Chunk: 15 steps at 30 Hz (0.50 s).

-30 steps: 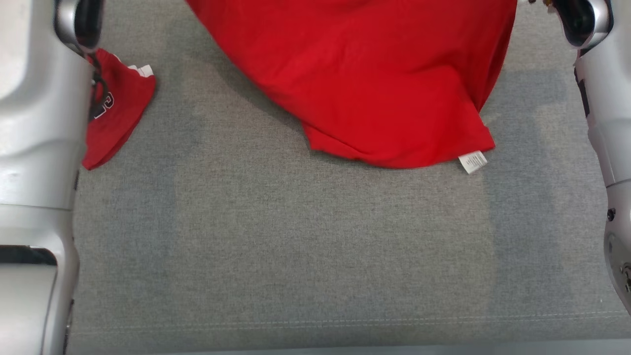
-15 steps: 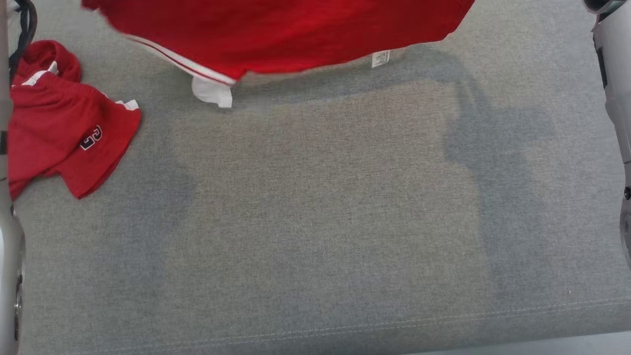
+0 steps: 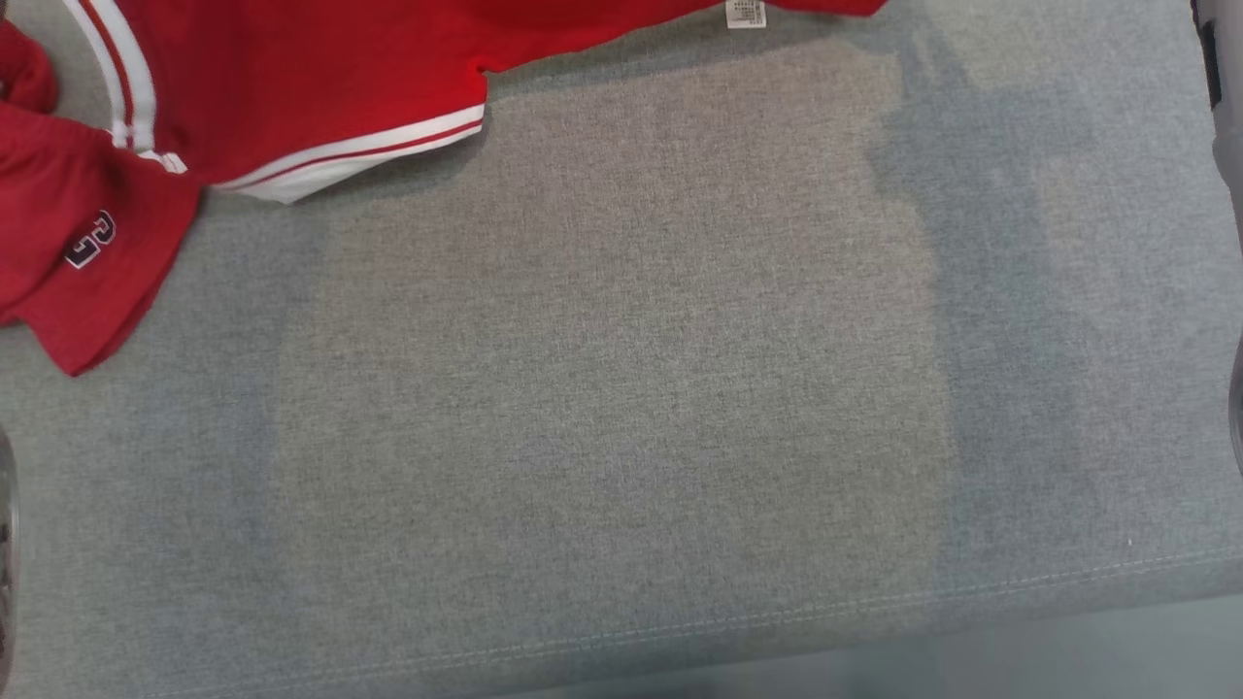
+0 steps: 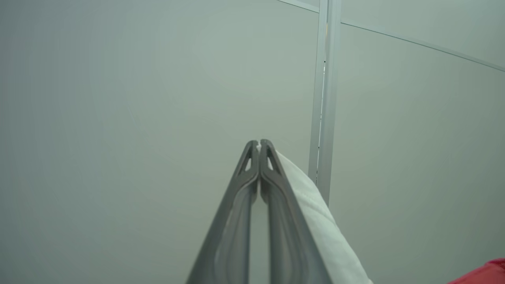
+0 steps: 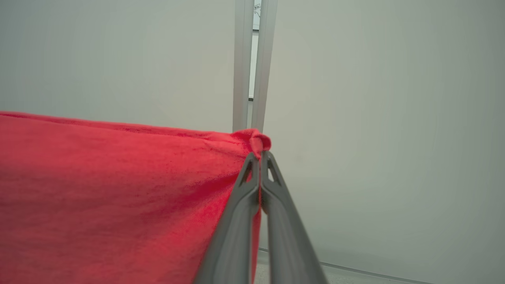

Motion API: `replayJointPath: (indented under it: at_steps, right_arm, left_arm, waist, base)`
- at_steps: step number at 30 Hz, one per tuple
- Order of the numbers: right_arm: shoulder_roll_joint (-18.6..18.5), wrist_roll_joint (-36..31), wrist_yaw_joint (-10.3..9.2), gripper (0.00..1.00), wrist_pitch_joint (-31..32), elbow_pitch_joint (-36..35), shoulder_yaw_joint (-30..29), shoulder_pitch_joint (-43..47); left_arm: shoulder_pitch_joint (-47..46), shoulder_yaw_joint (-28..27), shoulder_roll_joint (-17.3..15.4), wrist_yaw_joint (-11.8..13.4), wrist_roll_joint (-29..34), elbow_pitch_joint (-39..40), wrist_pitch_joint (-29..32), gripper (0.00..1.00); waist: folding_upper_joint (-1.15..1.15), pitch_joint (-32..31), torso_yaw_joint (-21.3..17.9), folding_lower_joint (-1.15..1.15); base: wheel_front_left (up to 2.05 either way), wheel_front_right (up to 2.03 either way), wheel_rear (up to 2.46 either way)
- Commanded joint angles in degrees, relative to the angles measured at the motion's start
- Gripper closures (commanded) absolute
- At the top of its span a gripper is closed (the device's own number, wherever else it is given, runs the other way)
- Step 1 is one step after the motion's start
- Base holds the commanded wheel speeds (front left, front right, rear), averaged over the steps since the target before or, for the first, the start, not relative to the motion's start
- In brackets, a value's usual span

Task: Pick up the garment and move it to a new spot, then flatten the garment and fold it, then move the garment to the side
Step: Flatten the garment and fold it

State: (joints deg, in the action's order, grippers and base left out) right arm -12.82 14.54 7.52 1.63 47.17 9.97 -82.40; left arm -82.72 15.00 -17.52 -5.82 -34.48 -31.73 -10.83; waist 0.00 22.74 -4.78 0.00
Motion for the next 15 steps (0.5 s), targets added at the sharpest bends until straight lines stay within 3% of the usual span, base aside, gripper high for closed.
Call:
replayJointPath:
  at_steps: [1, 11, 15]
  right_arm:
    - [1.11, -1.21, -0.06, 1.00, -1.88, 1.01, -1.69, -2.06]
    - [6.53, -11.27, -0.06, 1.00, -13.38, 5.88, -15.10, -11.59]
    - [8.26, -16.25, -0.06, 1.00, -16.33, 3.86, -22.54, -15.08]
  left_arm:
    - [-2.12, -0.72, -0.27, 0.50, 0.48, 0.34, -1.38, 1.00]
    - [-12.44, -1.11, 0.83, 1.24, 5.52, 2.70, -4.31, 1.00]
    - [-16.53, -4.35, 2.70, 0.64, 8.00, 8.64, -4.37, 1.00]
  waist:
    - [0.00, 5.14, -1.32, 0.00]
    - [0.00, 9.86, -3.85, 0.00]
    - [0.00, 11.26, -4.52, 0.00]
  base:
    - [0.00, 0.00, 0.00]
    - [0.00, 0.00, 0.00]
    - [0.00, 0.00, 0.00]
